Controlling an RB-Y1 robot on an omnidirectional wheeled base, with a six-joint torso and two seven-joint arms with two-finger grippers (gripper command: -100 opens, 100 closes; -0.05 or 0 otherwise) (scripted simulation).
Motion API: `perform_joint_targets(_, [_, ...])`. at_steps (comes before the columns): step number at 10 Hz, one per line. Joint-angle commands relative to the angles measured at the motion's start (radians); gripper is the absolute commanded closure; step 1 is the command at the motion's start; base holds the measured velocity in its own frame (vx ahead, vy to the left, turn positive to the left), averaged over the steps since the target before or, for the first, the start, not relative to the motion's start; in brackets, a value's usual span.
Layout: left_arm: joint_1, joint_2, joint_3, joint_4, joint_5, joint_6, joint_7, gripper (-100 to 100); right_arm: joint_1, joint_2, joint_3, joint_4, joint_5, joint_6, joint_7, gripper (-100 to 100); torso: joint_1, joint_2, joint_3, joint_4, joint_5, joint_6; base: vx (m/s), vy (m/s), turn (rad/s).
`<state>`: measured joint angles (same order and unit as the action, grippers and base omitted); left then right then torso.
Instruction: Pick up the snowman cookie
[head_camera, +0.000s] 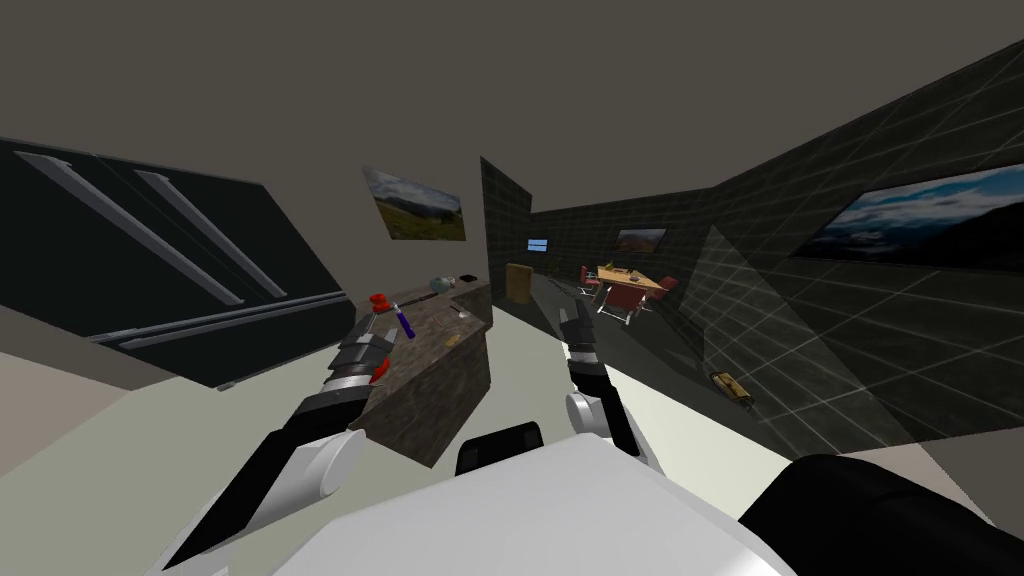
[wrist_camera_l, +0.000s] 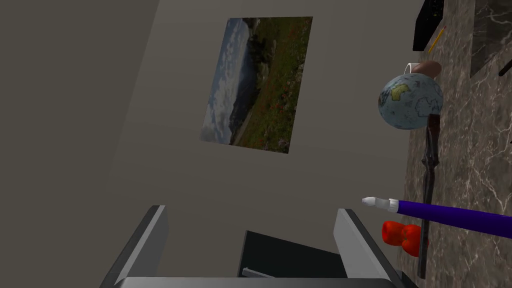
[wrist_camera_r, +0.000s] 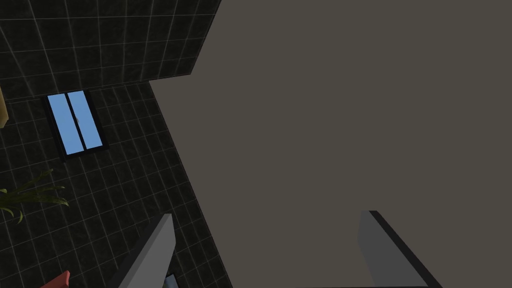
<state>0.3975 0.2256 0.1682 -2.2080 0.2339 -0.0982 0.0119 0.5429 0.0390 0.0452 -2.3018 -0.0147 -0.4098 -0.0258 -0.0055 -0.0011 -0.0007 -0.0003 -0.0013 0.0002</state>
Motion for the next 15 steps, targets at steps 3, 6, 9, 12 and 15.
perform_joint_targets(3, [-0.017,0.016,0.019,-0.005,0.021,0.101,0.031,-100,0.0,0.0,0.0,0.0,0.0,0.0,0.0,0,0.0,0.0,0.0,0.0,0.0,0.0,0.003,-0.077,0.063])
perform_joint_targets(6, [-0.034,0.029,0.035,-0.005,0.04,0.177,0.058,-100,0.0,0.0,0.0,0.0,0.0,0.0,0.0,0,0.001,-0.001,0.0,0.0,0.0,0.0,0.015,-0.071,0.059])
perform_joint_targets(9, [-0.051,0.042,0.052,-0.005,0.059,0.257,0.085,-100,0.0,0.0,0.0,0.0,0.0,0.0,0.0,0,0.001,-0.001,0.0,0.0,0.0,0.0,0.014,-0.073,0.057])
perform_joint_targets(12, [-0.067,0.055,0.067,-0.004,0.079,0.336,0.113,-100,0.0,0.0,0.0,0.0,0.0,0.0,0.0,0,0.0,0.0,0.0,0.0,0.0,0.0,-0.001,-0.075,0.057])
perform_joint_targets(15, [-0.084,0.068,0.082,-0.002,0.1,0.414,0.141,-100,0.0,0.0,0.0,0.0,0.0,0.0,0.0,0,0.0,-0.001,-0.001,0.0,0.0,0.0,0.013,-0.073,0.057])
